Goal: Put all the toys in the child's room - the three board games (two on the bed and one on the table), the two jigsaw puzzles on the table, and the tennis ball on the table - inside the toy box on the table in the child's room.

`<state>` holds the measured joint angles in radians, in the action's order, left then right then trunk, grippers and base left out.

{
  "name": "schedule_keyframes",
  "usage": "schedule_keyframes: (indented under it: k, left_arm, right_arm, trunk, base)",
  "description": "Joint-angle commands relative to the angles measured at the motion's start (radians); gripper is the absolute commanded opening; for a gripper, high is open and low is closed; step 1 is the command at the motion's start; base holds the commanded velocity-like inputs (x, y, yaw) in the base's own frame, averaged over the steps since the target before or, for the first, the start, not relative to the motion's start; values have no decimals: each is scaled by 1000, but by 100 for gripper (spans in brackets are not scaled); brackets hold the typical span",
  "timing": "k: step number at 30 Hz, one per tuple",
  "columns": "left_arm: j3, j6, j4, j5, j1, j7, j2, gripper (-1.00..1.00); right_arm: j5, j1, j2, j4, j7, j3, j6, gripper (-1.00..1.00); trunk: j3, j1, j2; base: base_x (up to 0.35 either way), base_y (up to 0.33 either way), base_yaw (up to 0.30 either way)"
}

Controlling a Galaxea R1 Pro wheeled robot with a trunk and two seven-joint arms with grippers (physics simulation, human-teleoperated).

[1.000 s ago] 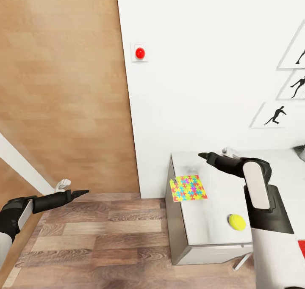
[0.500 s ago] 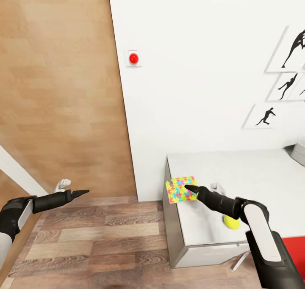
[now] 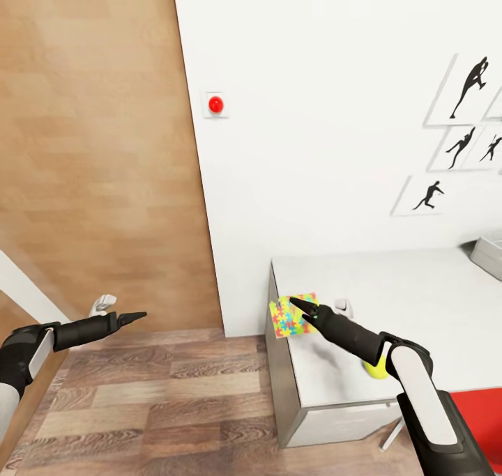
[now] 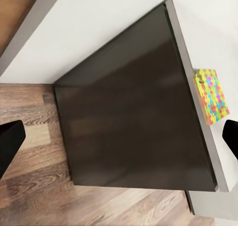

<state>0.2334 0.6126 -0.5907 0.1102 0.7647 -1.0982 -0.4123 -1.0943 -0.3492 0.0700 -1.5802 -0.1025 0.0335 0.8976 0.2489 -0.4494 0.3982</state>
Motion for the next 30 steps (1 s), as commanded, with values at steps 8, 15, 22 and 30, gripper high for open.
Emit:
schedule_keyframes:
  k: [8, 15, 22, 30]
  left_arm:
    - [1, 11, 0, 3, 1, -3, -1, 100]
    - [2, 19, 0, 3, 1, -3, -2, 100]
    - [2, 22, 0, 3, 1, -3, -2, 100]
    - [1, 22, 0, 3, 1, -3, 0, 100]
  right_arm:
    - [29, -1, -2, 2, -30, -4, -25, 100]
    - [31, -1, -5, 0, -32, -6, -28, 100]
    - [31, -1, -3, 0, -32, 0, -28, 100]
    - [31, -1, -6, 1, -32, -7, -28, 100]
  trunk:
    - [-11, -1, 2]
    - [-22, -1, 2]
    - [-33, -1, 2]
    - [-46, -1, 2]
  base:
    - [0, 0, -2]
    - [0, 0, 0]
    - [0, 0, 0]
    - [0, 0, 0]
